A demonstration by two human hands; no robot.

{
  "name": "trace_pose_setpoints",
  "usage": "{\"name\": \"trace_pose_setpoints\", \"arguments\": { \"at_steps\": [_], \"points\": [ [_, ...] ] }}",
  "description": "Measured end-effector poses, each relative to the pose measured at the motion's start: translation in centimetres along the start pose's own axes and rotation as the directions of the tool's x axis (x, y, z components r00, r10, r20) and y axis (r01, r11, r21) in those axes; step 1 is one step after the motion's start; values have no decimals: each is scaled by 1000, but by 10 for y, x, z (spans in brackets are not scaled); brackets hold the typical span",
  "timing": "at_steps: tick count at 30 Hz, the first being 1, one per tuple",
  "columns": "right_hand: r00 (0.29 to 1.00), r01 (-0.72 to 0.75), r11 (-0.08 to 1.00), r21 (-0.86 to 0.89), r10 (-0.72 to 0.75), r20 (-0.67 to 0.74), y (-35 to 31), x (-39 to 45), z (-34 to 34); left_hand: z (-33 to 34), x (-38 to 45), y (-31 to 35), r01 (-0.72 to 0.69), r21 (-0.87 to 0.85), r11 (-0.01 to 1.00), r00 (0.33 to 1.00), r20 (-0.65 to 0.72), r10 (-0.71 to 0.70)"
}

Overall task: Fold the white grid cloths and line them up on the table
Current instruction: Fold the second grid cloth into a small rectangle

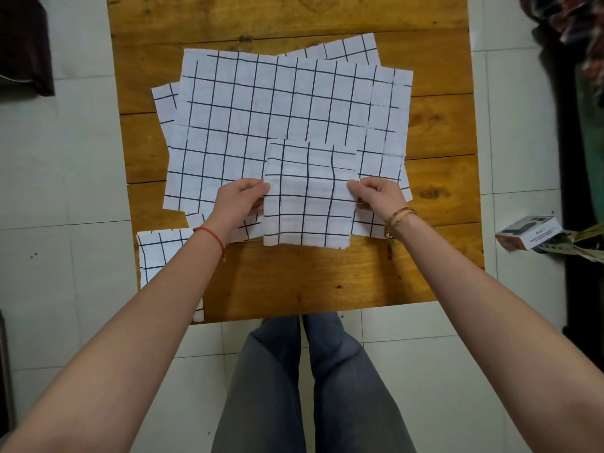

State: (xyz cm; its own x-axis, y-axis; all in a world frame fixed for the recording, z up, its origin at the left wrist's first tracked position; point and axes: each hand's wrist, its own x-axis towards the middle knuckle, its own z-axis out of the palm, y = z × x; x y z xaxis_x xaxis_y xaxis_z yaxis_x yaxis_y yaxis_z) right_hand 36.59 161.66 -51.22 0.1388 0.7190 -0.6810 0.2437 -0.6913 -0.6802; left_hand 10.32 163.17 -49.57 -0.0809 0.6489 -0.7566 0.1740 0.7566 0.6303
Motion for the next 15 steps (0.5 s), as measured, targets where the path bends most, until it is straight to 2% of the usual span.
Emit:
{"name": "trace_pose_setpoints", "arguments": {
  "at_steps": [3, 6, 11, 15],
  "points": [
    [999, -18, 998, 67, 16, 33, -1, -2, -2, -8, -1, 0, -29, -26, 999, 999, 44, 30],
    [1000, 28, 997, 68, -28, 1, -4, -3, -4, -10, -5, 1, -152, 45, 987, 988, 20, 151],
    [988, 90, 994, 66, -80, -134, -16, -3, -2, -5, -16, 13, -376, 97, 922, 917, -101, 385],
    [955, 201, 966, 164, -156, -251, -38, -7, -1, -6, -21, 26, -507, 43, 861, 856, -93, 509]
  ]
}}
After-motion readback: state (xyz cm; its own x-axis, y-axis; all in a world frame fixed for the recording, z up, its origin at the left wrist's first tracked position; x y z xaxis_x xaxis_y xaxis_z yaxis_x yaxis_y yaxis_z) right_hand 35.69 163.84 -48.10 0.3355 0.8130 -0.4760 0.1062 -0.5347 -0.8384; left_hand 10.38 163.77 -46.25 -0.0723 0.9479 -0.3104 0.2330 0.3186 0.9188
